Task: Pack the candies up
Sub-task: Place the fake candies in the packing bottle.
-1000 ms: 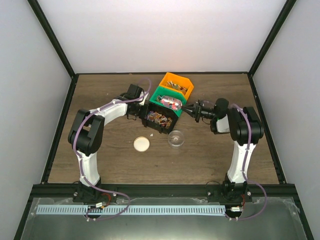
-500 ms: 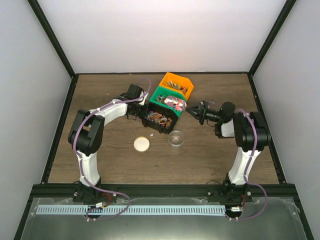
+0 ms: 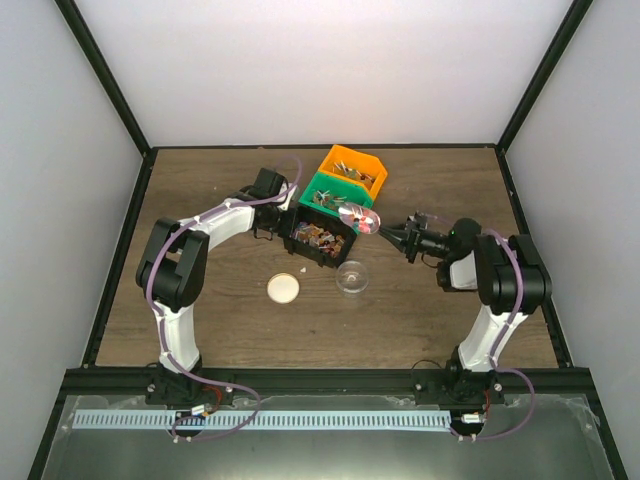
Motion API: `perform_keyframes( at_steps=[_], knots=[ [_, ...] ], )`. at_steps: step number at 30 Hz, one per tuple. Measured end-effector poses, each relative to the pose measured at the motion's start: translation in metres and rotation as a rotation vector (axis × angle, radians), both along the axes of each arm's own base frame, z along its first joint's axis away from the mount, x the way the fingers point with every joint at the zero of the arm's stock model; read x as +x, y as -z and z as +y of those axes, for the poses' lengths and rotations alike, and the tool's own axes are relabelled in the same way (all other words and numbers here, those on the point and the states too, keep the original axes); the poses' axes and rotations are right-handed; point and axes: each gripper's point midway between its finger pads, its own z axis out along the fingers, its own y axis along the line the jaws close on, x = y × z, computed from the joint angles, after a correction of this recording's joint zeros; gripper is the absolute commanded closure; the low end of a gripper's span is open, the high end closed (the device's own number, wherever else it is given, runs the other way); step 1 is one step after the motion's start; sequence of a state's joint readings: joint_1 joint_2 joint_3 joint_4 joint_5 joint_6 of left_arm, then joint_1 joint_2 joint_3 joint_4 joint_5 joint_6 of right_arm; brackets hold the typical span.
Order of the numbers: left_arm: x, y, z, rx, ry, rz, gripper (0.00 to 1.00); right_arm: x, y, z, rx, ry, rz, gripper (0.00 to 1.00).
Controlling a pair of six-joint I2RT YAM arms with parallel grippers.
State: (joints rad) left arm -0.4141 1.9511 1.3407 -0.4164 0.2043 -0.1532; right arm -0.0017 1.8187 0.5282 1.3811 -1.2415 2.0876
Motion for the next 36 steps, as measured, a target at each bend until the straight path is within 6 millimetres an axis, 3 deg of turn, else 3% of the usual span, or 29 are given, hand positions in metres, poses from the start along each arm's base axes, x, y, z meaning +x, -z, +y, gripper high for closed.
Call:
perform_keyframes(
  at_steps=[12, 19, 26, 36],
  knots=[
    [0.0, 0.0, 0.0, 0.0, 0.0, 0.0, 0.85, -0.042, 0.0, -0.002, -0.001, 0.001, 0.013, 0.99],
    [0.0, 0.0, 0.0, -0.003, 0.0, 0.0, 0.85, -0.072, 0.0, -0.014, 0.0, 0.036, 0.041, 0.99],
    [0.0, 0.0, -0.001, -0.005, -0.001, 0.002, 0.85, -0.089, -0.009, -0.027, 0.005, 0.057, 0.114, 0.99],
    [-0.001, 0.0, -0.002, -0.016, -0.004, 0.008, 0.85, -0.118, 0.007, -0.025, 0.01, 0.038, 0.275, 0.99]
  ],
)
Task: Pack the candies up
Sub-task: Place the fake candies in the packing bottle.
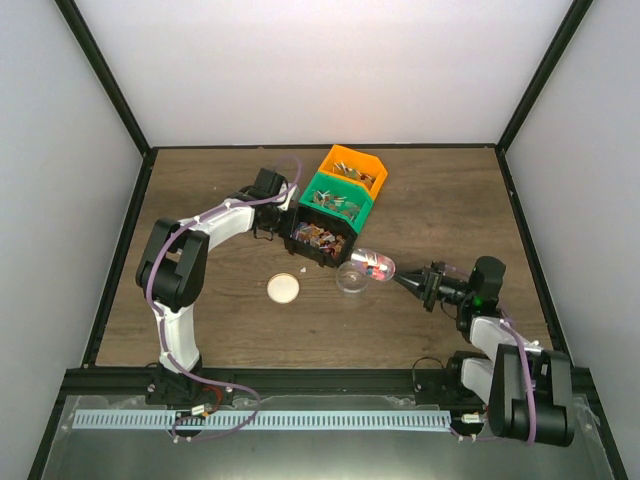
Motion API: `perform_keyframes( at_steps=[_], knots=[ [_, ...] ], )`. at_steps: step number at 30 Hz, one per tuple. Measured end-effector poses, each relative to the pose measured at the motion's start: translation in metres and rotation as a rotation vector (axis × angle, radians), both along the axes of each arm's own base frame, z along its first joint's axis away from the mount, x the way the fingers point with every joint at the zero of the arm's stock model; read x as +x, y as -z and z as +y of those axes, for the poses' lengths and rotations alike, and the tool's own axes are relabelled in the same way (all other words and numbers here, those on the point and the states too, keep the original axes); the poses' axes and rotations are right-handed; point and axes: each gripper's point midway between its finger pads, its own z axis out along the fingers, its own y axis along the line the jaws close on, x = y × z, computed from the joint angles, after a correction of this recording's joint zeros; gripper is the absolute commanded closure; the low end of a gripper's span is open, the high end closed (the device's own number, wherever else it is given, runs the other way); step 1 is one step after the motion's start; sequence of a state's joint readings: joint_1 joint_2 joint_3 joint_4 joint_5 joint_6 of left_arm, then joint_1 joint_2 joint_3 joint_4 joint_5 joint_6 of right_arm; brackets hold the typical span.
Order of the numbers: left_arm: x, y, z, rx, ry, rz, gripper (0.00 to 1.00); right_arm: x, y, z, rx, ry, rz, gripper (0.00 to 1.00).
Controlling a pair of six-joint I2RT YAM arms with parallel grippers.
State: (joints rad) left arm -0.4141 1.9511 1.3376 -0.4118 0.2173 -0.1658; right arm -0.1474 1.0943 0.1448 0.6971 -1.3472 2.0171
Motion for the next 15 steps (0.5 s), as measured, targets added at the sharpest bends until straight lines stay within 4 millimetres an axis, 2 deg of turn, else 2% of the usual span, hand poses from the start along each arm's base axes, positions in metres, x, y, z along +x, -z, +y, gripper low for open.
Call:
perform_keyframes(
  at_steps=[11, 15],
  knots=[
    [-0.001, 0.0, -0.002, -0.014, 0.001, 0.004, 0.85, -0.023, 0.027, 0.003, -0.025, -0.019, 0.108, 0.99],
    [-0.001, 0.0, -0.002, -0.015, 0.0, 0.004, 0.85, -0.023, 0.029, 0.003, -0.045, -0.031, 0.122, 0.99]
  ],
)
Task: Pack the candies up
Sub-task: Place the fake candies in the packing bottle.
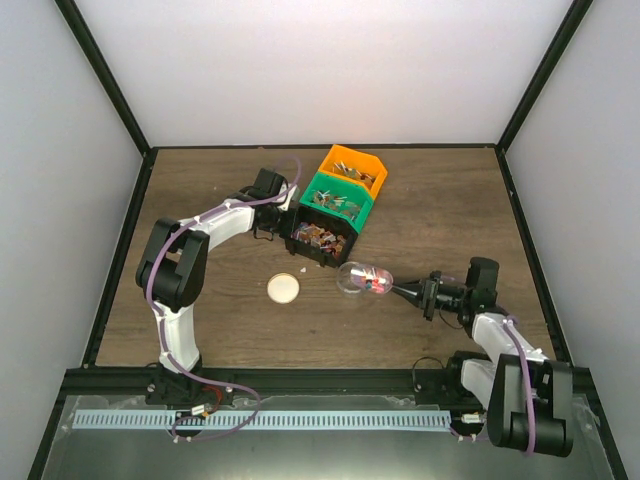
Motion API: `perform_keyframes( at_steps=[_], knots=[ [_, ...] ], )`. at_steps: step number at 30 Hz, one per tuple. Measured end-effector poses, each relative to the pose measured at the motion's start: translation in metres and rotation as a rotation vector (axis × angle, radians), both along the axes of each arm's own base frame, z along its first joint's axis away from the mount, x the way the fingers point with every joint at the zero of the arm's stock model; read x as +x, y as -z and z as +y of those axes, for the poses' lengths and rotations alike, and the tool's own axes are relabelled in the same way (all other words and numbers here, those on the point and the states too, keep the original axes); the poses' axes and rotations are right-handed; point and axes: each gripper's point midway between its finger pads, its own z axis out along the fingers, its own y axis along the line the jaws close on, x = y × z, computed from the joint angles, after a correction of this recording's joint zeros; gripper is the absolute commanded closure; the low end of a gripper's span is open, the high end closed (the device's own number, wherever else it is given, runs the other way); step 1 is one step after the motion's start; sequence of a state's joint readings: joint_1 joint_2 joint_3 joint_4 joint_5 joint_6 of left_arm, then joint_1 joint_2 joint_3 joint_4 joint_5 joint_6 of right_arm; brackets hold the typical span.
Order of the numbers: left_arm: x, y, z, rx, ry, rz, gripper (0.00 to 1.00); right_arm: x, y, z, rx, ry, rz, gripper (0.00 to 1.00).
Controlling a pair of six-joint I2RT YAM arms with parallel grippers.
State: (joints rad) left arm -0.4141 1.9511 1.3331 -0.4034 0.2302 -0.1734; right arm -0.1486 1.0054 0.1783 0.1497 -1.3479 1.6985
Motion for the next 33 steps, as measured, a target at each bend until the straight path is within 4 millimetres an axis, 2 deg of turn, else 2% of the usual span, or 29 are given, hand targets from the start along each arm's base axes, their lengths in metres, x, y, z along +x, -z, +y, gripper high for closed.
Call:
perform_keyframes(
  at_steps=[5, 14, 26, 33],
  knots=[
    [0.0, 0.0, 0.0, 0.0, 0.0, 0.0, 0.85, 0.01, -0.006, -0.003, -0.048, -0.009, -0.028, 0.99],
    [0.0, 0.0, 0.0, 0.0, 0.0, 0.0, 0.85, 0.002, 0.002, -0.003, -0.094, -0.015, 0.007, 0.99],
    [0.0, 0.0, 0.0, -0.003, 0.0, 0.003, 0.85, 0.018, -0.014, -0.009, -0.181, -0.015, -0.018, 0.99],
    [-0.001, 0.0, -0.001, -0.005, 0.001, 0.004, 0.85, 0.013, -0.014, -0.009, -0.203, -0.036, -0.003, 0.99]
  ],
)
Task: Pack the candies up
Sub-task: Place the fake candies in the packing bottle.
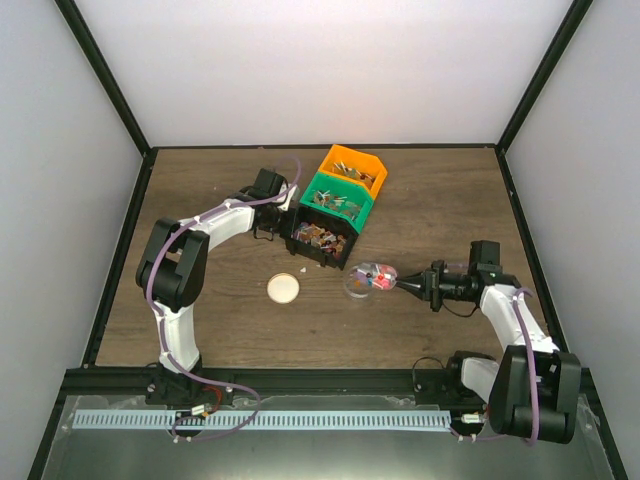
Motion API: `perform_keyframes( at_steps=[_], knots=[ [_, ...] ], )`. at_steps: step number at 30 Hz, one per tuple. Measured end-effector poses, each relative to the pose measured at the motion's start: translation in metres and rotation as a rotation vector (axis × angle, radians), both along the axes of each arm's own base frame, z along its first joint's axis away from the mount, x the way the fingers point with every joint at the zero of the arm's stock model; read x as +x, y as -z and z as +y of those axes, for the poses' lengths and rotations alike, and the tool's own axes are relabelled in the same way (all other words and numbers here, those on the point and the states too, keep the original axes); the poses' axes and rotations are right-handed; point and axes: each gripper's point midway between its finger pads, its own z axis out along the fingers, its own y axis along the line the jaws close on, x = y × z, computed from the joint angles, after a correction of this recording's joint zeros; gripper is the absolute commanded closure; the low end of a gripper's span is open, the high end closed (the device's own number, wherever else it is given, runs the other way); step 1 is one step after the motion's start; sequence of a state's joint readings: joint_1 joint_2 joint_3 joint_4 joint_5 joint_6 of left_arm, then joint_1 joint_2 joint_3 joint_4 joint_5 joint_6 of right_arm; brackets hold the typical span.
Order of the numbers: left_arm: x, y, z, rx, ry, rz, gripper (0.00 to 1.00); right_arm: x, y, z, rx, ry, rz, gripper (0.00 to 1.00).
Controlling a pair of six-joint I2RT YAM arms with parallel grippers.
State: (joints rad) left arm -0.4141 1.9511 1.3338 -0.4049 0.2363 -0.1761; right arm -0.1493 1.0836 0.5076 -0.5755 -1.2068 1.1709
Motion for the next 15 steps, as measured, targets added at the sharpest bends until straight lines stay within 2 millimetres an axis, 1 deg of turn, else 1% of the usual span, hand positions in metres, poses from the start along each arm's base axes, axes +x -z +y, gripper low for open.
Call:
perform_keyframes(
  at_steps=[6, 12, 15],
  knots=[
    [0.0, 0.0, -0.001, -0.003, 0.002, 0.002, 0.85, -0.003, -0.002, -0.001, -0.03, -0.011, 0.018, 0.99],
    [-0.001, 0.0, -0.001, -0.003, 0.003, 0.004, 0.84, 0.007, -0.015, -0.006, -0.095, -0.034, -0.006, 0.99],
    [-0.001, 0.0, 0.0, -0.001, 0.002, 0.007, 0.84, 0.011, -0.017, -0.009, -0.131, -0.052, -0.008, 0.99]
  ],
)
